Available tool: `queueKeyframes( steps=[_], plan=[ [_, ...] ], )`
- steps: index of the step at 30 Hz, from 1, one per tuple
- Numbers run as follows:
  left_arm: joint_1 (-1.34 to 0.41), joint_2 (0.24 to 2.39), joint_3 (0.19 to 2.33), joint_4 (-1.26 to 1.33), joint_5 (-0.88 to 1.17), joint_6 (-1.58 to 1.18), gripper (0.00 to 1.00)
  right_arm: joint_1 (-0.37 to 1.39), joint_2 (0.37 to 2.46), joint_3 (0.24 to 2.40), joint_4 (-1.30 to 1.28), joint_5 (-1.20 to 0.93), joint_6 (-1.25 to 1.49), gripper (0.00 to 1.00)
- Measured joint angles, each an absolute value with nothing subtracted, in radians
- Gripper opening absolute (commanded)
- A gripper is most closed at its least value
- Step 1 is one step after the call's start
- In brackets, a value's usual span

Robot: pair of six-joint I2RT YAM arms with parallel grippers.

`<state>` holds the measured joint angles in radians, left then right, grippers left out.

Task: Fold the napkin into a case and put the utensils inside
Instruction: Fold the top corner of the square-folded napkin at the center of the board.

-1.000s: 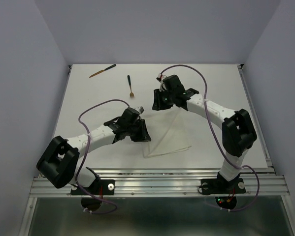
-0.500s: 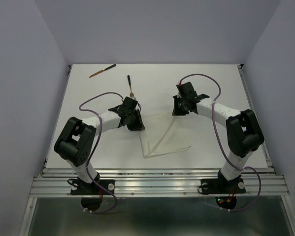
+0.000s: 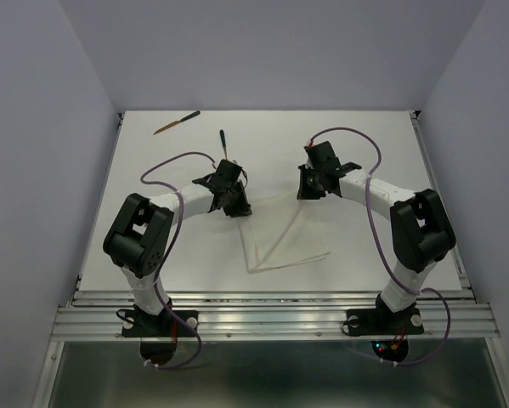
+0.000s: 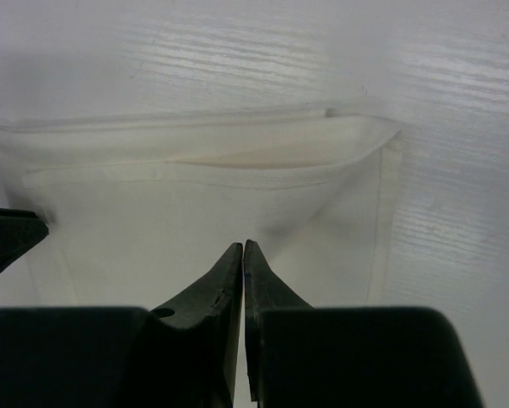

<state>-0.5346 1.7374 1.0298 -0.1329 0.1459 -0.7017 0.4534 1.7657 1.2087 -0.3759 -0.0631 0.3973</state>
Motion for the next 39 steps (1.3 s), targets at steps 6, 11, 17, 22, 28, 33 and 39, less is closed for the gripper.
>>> queueKeyframes(
  steps=[6, 11, 17, 22, 28, 33, 39],
  plan=[
    [-0.535, 1.79, 1.061, -0.14, 0.13, -0.705, 0.33, 0.453, 1.766, 1.209, -0.373, -0.064, 0.398, 0.09],
    [-0.535, 1.797, 1.069, -0.148, 0.117, -0.708, 0.36, 0.453, 1.766, 1.209, -0.373, -0.064, 0.4, 0.09],
    [-0.535, 1.797, 1.074, -0.162, 0.091, -0.709, 0.38, 0.453, 1.766, 1.209, -0.373, -0.069, 0.4, 0.09],
    [-0.535, 1.799, 1.083, -0.173, 0.076, -0.709, 0.38, 0.453, 1.766, 1.209, -0.373, -0.076, 0.4, 0.09],
    [-0.539, 1.806, 1.101, -0.187, 0.049, -0.709, 0.38, 0.453, 1.766, 1.209, -0.373, -0.079, 0.4, 0.09],
    [-0.543, 1.826, 1.123, -0.192, 0.044, -0.709, 0.33, 0.453, 1.766, 1.209, -0.373, -0.082, 0.4, 0.09],
    [-0.544, 1.849, 1.145, -0.193, 0.045, -0.706, 0.11, 0.453, 1.766, 1.209, -0.373, -0.081, 0.4, 0.09]
  ],
)
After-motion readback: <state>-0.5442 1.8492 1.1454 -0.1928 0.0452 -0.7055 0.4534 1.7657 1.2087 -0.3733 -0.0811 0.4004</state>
